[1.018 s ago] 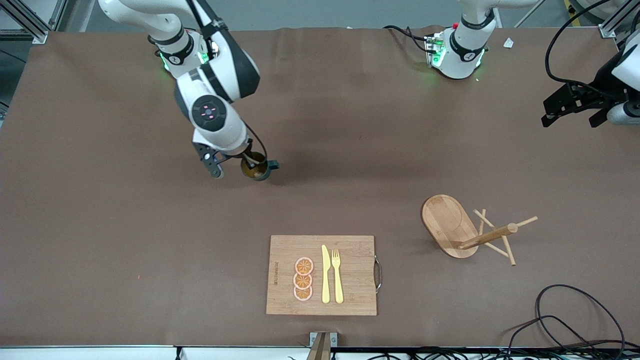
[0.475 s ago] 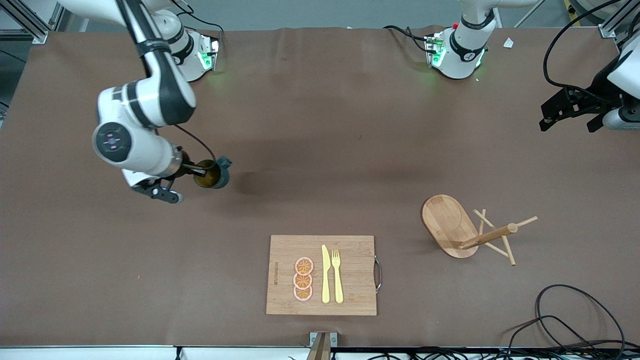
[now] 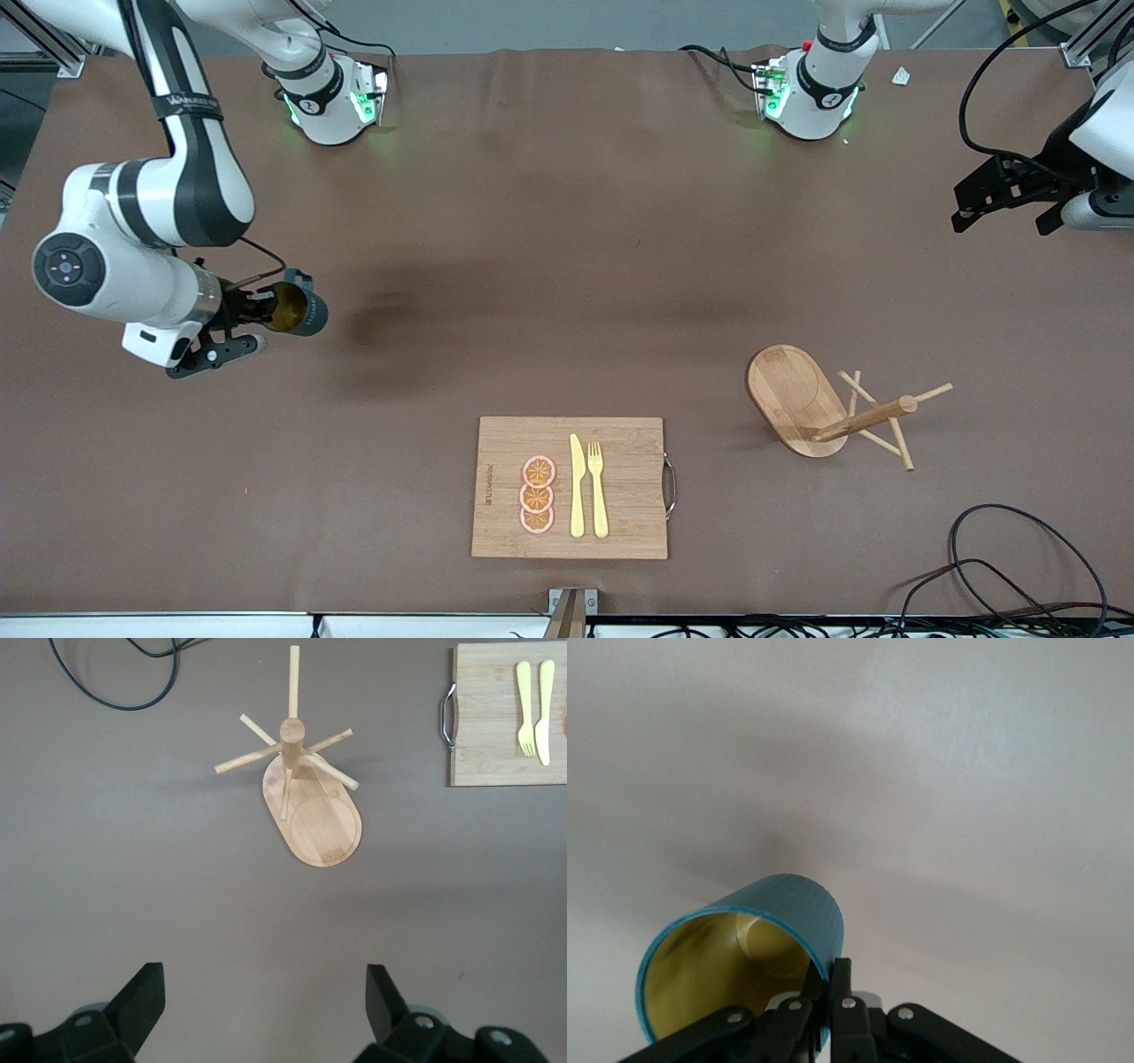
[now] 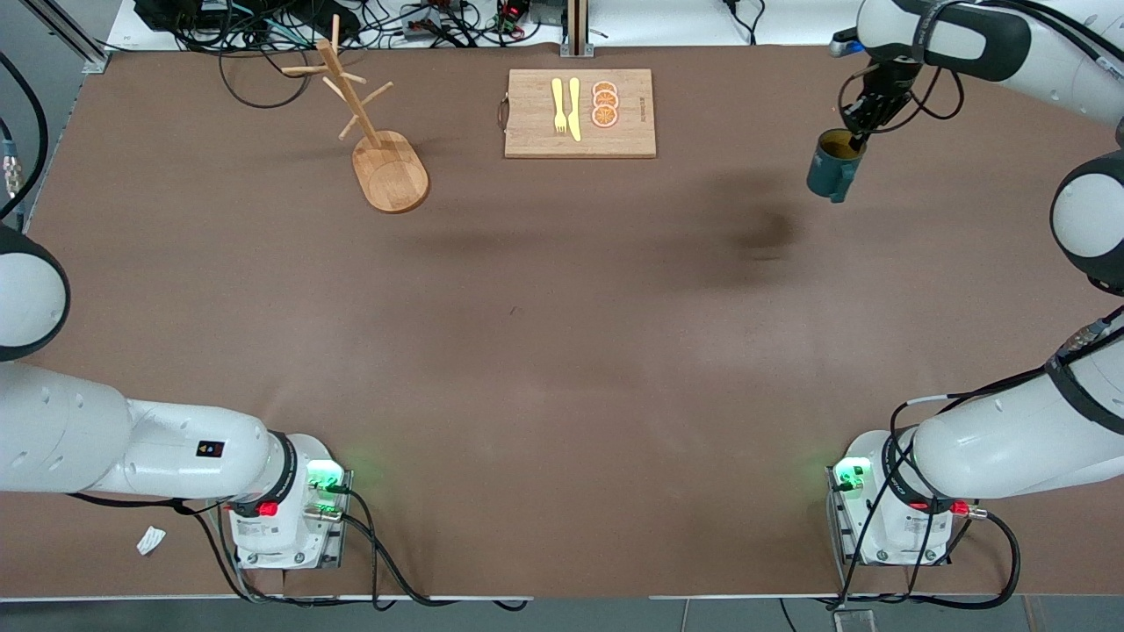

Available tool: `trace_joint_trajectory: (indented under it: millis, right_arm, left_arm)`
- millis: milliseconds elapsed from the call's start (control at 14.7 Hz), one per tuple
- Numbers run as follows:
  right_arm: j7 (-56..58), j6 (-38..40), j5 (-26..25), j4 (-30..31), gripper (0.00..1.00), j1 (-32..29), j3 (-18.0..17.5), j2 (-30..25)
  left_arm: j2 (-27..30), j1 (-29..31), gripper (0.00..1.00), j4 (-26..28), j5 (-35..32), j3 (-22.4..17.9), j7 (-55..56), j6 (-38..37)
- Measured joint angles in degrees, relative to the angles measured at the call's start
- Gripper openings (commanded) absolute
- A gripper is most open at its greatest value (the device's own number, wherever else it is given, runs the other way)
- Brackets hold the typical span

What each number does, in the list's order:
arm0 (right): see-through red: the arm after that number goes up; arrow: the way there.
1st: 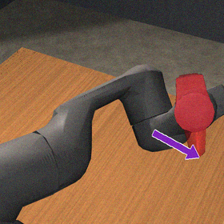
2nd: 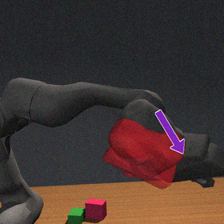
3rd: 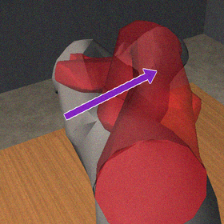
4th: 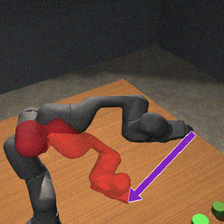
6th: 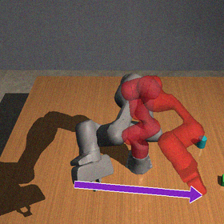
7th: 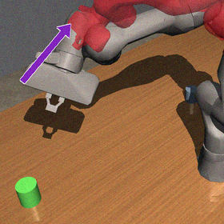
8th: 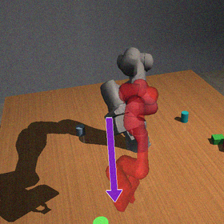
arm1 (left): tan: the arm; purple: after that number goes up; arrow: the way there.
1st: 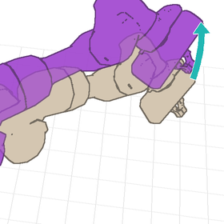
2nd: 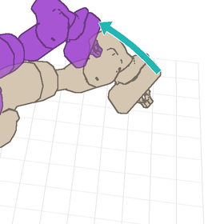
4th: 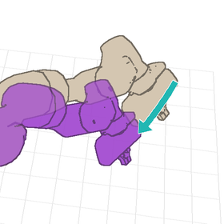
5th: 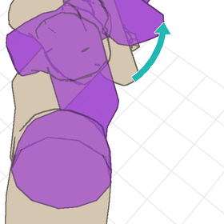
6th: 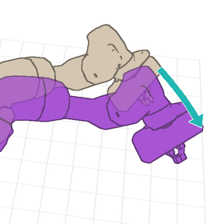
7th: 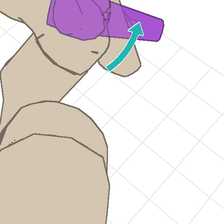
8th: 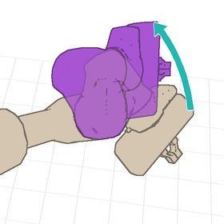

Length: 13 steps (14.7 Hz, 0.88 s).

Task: Transfer cup from left to right arm and place
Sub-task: 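Carry the teal mug away from the stand with the right gripper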

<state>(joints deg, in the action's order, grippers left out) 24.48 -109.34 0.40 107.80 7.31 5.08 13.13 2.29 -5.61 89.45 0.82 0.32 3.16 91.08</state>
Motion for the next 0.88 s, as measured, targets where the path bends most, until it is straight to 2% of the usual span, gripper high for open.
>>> trace_joint_trajectory:
  millis: [543,882]
  right_arm:
    - [45.86,-6.94,-0.26,1.69,0.0,-8.89,0.0,0.15]
    - [68.2,-11.35,-0.26,4.16,0.0,-10.58,-0.04,0.75]
  left_arm:
    - [-0.47,0.03,1.0,-0.02,0.0,0.0,0.01,0.83]
    - [-0.59,-0.1,1.0,-0.19,0.0,0.02,0.01,0.93]
